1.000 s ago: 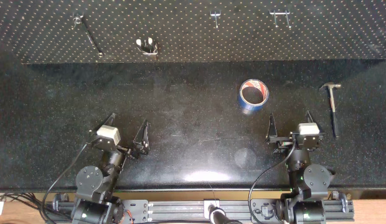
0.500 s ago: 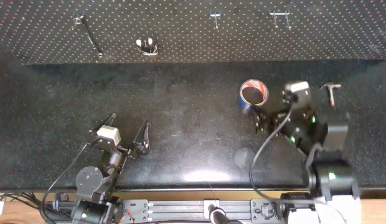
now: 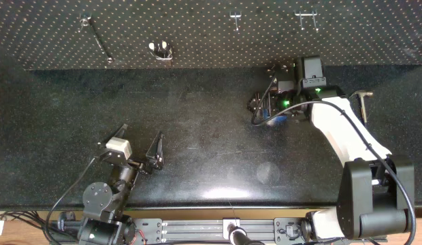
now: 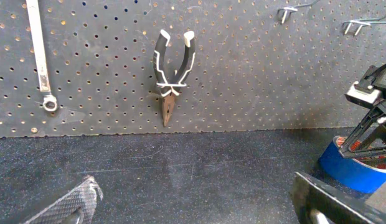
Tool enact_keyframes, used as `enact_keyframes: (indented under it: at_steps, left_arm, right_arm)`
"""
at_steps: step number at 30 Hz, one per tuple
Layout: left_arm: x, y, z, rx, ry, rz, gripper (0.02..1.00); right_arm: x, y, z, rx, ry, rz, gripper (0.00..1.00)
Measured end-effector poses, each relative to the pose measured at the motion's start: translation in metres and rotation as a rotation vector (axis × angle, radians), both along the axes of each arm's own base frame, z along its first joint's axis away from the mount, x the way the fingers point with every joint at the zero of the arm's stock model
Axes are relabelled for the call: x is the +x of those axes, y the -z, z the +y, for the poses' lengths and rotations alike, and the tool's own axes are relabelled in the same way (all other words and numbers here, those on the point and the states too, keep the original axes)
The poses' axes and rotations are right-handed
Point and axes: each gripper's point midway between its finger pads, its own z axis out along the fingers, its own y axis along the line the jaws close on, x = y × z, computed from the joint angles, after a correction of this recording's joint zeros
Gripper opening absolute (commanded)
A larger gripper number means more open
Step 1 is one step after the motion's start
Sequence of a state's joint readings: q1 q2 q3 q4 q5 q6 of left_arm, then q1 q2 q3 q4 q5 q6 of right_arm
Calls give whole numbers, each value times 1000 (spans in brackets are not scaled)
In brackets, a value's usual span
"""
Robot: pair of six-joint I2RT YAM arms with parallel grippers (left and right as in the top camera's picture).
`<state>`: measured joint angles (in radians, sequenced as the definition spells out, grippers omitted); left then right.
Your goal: Place Tools Onto Pegboard
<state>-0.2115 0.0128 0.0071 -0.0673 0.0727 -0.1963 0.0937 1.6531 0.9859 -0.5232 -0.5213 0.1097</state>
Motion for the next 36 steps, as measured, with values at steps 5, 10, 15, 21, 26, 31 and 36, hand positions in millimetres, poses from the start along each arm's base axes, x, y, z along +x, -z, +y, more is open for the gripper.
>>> enact_keyframes:
  at_steps: [5,10,15,21,26,31,36]
  left_arm:
    - [0,0,0,0,0,0,993]
    - [0,0,0,0,0,1,993]
    - [0,-1,0,-1,1,-1,993]
    - [0,0,0,-1,1,-1,993]
    - [0,0,0,-1,1,-1,993]
    - [0,-1,0,-1,1,-1,993]
    - [0,-1,0,-1,1,-1,996]
  right_arm:
    - [3,9,7,-36,-28,7,75]
    - [14,-12,4,-67,57,-187,75]
    - [21,-184,57,208,232,-1041,77]
    - [28,-233,69,285,267,-1118,77]
    - [64,-218,90,265,242,-1067,75]
    - [92,-219,113,272,227,-1054,75]
    - [93,-212,120,314,245,-1007,77]
